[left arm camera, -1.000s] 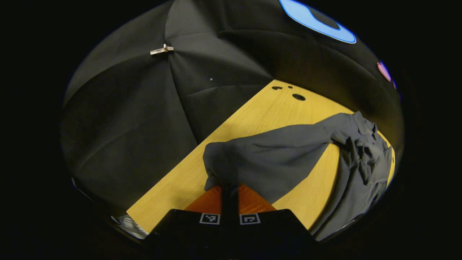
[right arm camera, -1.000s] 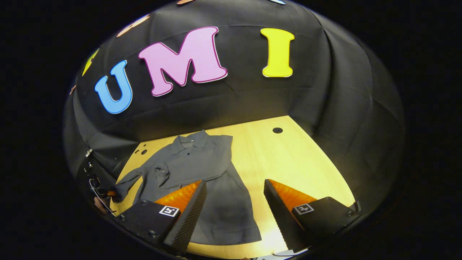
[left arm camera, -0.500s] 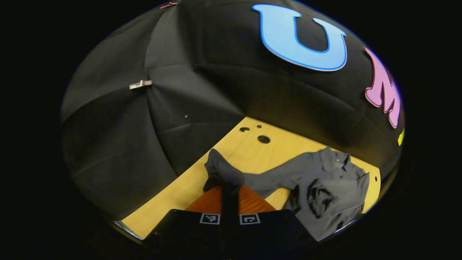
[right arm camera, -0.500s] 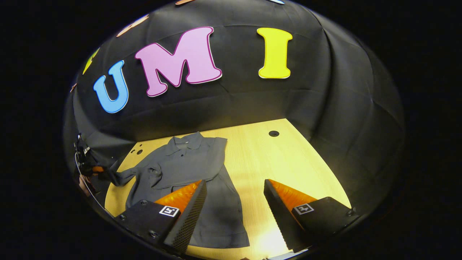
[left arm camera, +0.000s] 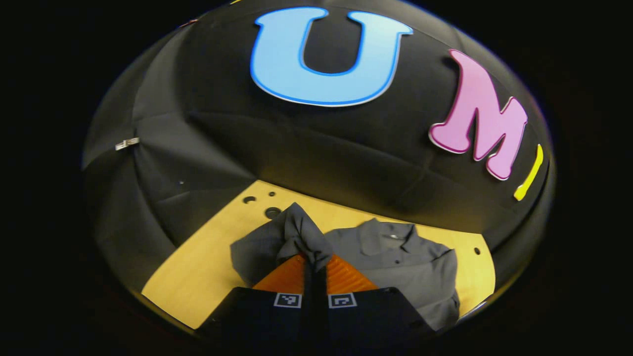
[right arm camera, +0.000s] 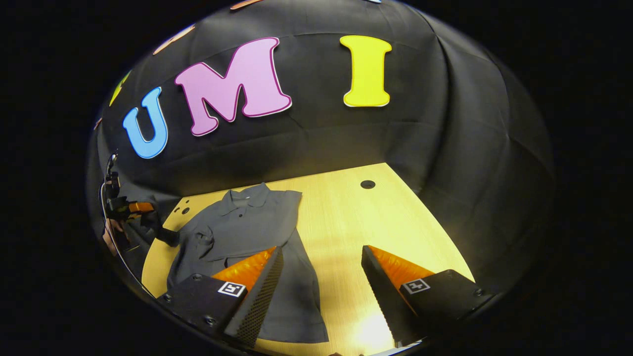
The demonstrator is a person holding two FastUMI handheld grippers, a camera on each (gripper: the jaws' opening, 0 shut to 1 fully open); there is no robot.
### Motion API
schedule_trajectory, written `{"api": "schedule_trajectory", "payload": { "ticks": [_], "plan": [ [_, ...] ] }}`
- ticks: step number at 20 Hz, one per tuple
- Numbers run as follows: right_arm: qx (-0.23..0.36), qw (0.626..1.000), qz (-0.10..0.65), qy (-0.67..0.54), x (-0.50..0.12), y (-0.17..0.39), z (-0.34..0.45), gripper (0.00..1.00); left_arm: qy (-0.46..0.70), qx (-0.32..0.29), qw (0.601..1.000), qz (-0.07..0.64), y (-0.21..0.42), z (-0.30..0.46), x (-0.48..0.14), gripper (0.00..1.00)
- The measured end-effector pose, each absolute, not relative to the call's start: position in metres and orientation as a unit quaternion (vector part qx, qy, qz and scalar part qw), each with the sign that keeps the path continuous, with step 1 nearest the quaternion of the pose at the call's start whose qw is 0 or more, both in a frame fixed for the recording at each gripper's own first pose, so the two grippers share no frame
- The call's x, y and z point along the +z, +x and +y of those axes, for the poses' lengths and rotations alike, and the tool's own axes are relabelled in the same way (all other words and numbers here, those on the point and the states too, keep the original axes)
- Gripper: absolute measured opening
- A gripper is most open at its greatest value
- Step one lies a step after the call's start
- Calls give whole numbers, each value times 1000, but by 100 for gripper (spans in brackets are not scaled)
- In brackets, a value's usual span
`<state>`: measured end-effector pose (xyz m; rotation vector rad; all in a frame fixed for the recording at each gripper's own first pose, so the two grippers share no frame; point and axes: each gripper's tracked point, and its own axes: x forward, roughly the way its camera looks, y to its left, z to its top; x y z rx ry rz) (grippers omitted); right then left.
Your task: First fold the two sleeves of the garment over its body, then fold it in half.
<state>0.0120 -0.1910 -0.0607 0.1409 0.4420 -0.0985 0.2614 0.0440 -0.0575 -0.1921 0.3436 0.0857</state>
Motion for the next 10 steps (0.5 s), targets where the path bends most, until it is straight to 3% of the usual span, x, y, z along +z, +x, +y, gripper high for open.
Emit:
{"api": "schedule_trajectory", "payload": {
  "ticks": [10],
  "plan": [
    [-76,967,229,84,-71,13,-215,99,-53,-92,972,211,300,-124,-85,5]
  ]
}}
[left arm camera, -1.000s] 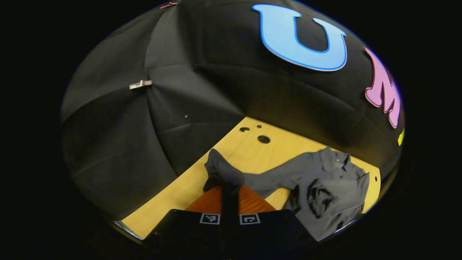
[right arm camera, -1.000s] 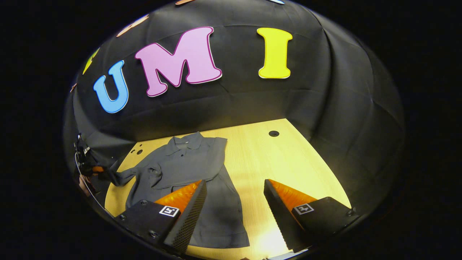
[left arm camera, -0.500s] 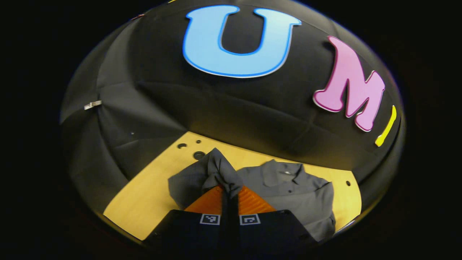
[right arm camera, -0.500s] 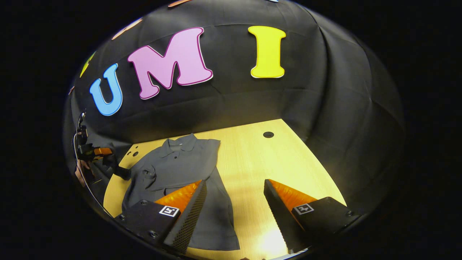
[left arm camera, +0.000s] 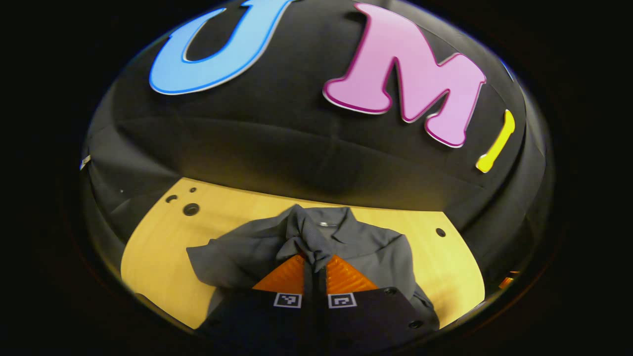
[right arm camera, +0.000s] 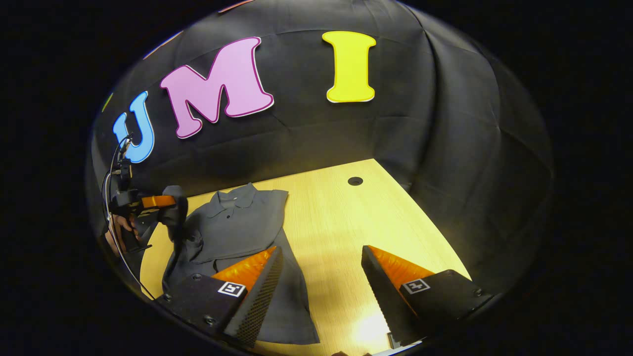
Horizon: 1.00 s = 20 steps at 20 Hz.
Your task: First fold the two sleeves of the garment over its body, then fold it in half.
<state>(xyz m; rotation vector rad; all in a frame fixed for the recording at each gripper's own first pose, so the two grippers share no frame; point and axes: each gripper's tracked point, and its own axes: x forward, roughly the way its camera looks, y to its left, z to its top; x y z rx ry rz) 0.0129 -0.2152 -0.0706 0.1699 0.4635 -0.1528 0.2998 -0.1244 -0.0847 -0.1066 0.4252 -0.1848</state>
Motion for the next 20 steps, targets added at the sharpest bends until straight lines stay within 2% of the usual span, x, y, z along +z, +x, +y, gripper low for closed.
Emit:
{"api": "schedule_trajectory", "payload": {
  "ticks": [9,14,18,20],
  "plan": [
    [-73,964,246,71,-80,5,-236,99,-53,-185,946,262,309,-246,-122,5],
    [-62,964,251,63,-85,3,-239,99,-34,-196,938,284,314,-288,-144,6],
    [-51,963,257,58,-91,4,-236,99,-29,-194,932,306,317,-310,-165,17],
    [-48,963,258,61,-92,5,-233,99,-42,-198,927,315,313,-312,-169,28]
  ]
}}
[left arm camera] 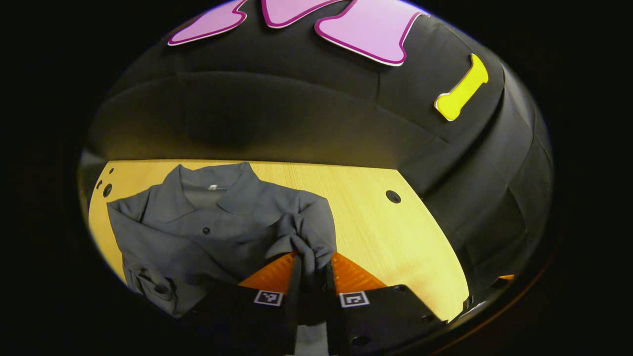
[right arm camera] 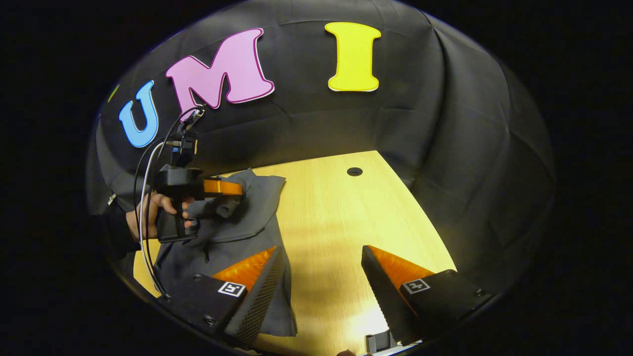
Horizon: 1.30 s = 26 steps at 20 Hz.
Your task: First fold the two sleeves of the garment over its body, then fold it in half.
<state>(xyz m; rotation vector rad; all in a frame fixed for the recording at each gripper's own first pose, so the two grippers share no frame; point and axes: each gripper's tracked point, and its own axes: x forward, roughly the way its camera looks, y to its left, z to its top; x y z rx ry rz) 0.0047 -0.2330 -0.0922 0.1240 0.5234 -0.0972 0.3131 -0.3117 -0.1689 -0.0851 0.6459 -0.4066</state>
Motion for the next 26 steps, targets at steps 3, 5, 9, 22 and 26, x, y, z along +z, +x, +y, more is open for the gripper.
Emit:
{"api": "schedule_trajectory", "payload": {
  "ticks": [3,5,9,22,26],
  "plan": [
    [-41,962,260,65,-94,6,-222,99,-59,-208,926,308,305,-304,-159,60],
    [-35,962,263,65,-96,6,-212,99,-41,-189,935,296,301,-280,-153,94],
    [-14,957,280,72,-105,6,-179,99,10,-175,943,283,273,-224,-152,96],
    [-14,902,430,44,-233,-51,-98,99,16,-10,935,355,56,60,-251,96],
    [-44,889,453,45,-253,-64,-108,99,5,8,926,378,17,81,-278,96]
  ]
}}
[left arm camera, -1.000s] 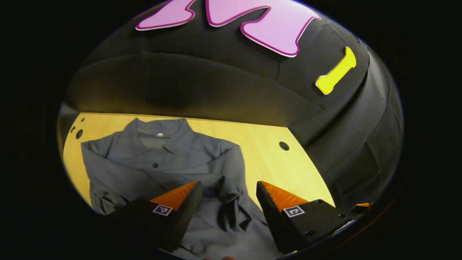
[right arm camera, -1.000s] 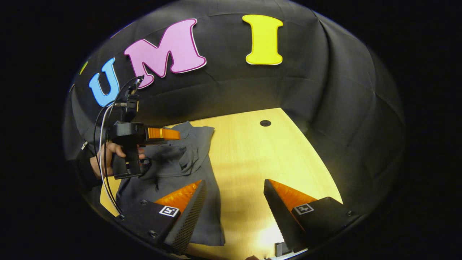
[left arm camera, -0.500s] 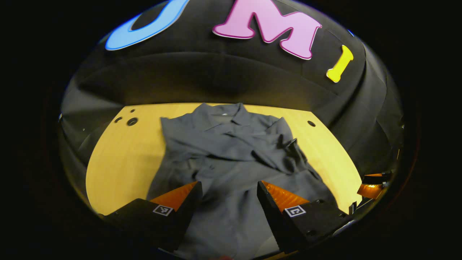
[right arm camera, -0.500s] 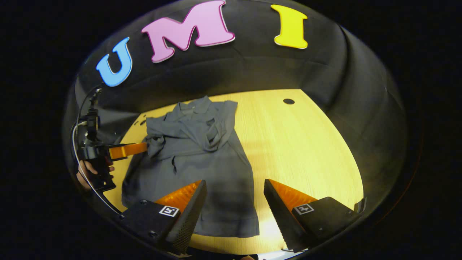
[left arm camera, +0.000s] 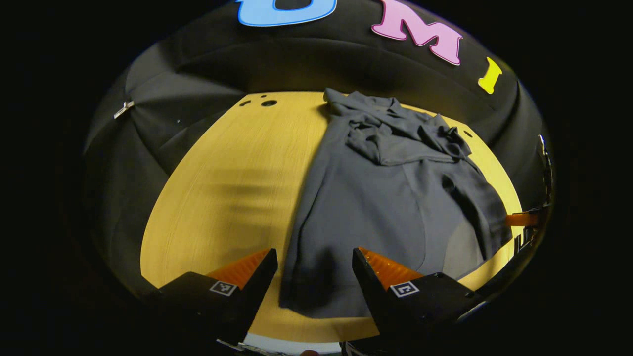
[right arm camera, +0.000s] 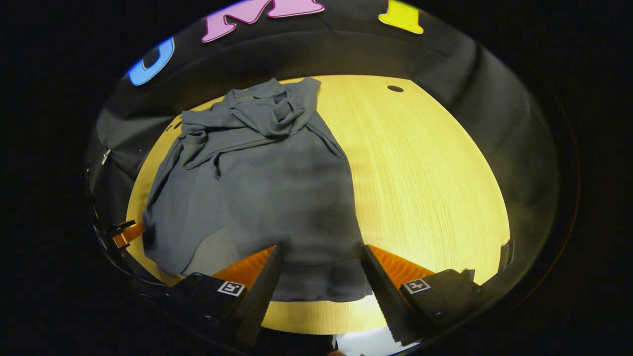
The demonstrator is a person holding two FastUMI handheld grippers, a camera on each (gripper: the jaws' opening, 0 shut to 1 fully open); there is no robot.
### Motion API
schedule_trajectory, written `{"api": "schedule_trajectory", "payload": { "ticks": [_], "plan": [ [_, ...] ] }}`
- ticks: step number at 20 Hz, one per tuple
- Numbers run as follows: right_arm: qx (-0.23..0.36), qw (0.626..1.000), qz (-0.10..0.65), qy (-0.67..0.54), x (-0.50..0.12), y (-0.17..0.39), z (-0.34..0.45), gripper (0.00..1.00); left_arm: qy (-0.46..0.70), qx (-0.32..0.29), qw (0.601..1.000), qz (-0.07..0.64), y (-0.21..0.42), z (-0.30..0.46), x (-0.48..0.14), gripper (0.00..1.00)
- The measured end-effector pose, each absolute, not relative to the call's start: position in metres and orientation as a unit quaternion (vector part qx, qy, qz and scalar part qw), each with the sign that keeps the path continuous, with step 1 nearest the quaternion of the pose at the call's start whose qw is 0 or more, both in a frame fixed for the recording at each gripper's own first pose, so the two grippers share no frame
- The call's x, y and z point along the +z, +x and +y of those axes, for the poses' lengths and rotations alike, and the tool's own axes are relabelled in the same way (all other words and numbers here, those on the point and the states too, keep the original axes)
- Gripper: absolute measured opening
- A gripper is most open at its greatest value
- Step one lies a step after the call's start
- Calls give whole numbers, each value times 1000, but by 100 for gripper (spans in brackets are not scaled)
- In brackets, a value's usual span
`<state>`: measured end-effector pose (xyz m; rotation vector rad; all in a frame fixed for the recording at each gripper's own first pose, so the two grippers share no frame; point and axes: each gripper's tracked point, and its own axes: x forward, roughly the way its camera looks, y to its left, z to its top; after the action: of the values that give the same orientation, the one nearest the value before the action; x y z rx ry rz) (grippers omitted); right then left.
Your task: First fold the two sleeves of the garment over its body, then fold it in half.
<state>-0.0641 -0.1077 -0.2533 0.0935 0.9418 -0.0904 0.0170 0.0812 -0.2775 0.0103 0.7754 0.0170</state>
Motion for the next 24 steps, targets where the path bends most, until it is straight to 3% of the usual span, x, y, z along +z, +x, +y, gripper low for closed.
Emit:
{"api": "schedule_trajectory", "payload": {
  "ticks": [12,17,18,19,21,22,23,24],
  "plan": [
    [-57,881,470,13,-294,-73,-100,100,34,11,914,405,0,81,-309,98],
    [-59,886,459,12,-293,-72,-99,100,31,13,915,403,-1,77,-311,95],
    [-59,884,463,13,-293,-73,-100,100,32,9,914,405,-1,75,-311,90],
    [-58,881,470,14,-295,-73,-99,100,35,4,913,405,0,72,-311,93],
    [-57,870,490,15,-295,-71,-100,97,47,-16,912,407,0,60,-312,82],
    [-58,864,501,17,-297,-70,-99,97,52,-21,913,405,2,55,-313,68],
    [-61,857,512,19,-295,-70,-97,79,56,-22,913,403,2,51,-313,55],
    [-57,851,521,19,-296,-69,-96,77,58,-23,914,400,2,47,-314,42]
  ]
}}
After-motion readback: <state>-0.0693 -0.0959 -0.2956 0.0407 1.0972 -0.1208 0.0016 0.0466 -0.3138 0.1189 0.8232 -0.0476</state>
